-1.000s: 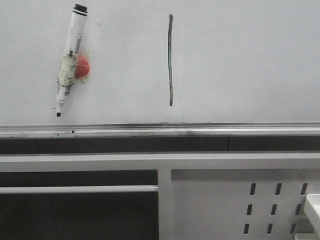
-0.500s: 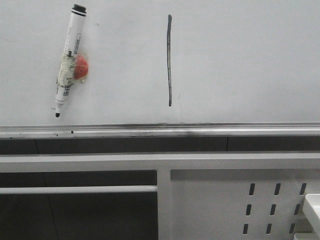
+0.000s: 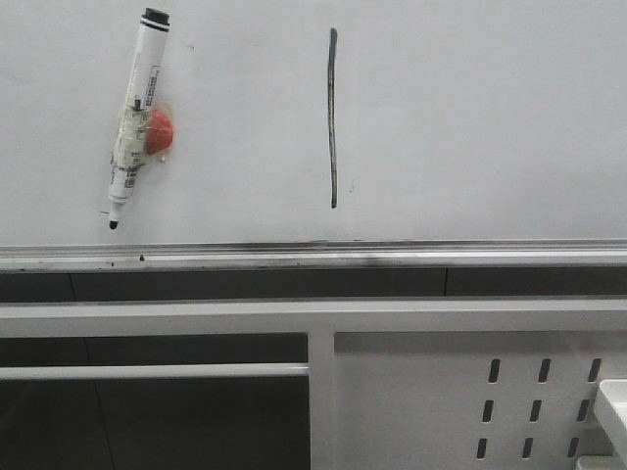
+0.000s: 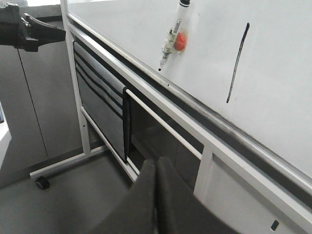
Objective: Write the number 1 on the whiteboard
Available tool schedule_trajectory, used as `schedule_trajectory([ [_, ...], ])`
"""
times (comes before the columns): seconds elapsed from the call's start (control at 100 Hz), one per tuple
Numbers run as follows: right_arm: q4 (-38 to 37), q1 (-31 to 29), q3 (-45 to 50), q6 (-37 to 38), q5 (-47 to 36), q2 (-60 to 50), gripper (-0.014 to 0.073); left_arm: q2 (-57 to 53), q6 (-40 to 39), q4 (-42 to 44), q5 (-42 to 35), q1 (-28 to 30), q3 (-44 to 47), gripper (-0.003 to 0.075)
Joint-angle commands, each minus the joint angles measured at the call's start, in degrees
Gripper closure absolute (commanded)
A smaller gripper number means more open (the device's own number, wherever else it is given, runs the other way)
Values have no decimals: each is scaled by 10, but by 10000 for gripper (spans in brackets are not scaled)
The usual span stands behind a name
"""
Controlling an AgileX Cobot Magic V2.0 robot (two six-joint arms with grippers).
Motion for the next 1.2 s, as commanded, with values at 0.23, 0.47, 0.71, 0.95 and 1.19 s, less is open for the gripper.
schedule_trajectory([
  [0.23, 4, -4, -13, -1, -40, 5, 663, -12, -6, -4, -31, 1, 21, 740],
  [0.47, -10, -4, 14, -1, -93, 4, 663, -12, -6, -4, -31, 1, 21, 740],
  [0.71, -23, -18, 158, 88, -363, -26, 663, -12, -6, -4, -31, 1, 21, 740],
  [0.95, -141, -192, 159, 203, -310, -75, 663, -12, -6, -4, -33, 2, 21, 740],
  [1.19, -161, -446, 159, 221, -180, -75, 663, -12, -6, -5, -33, 2, 21, 740],
])
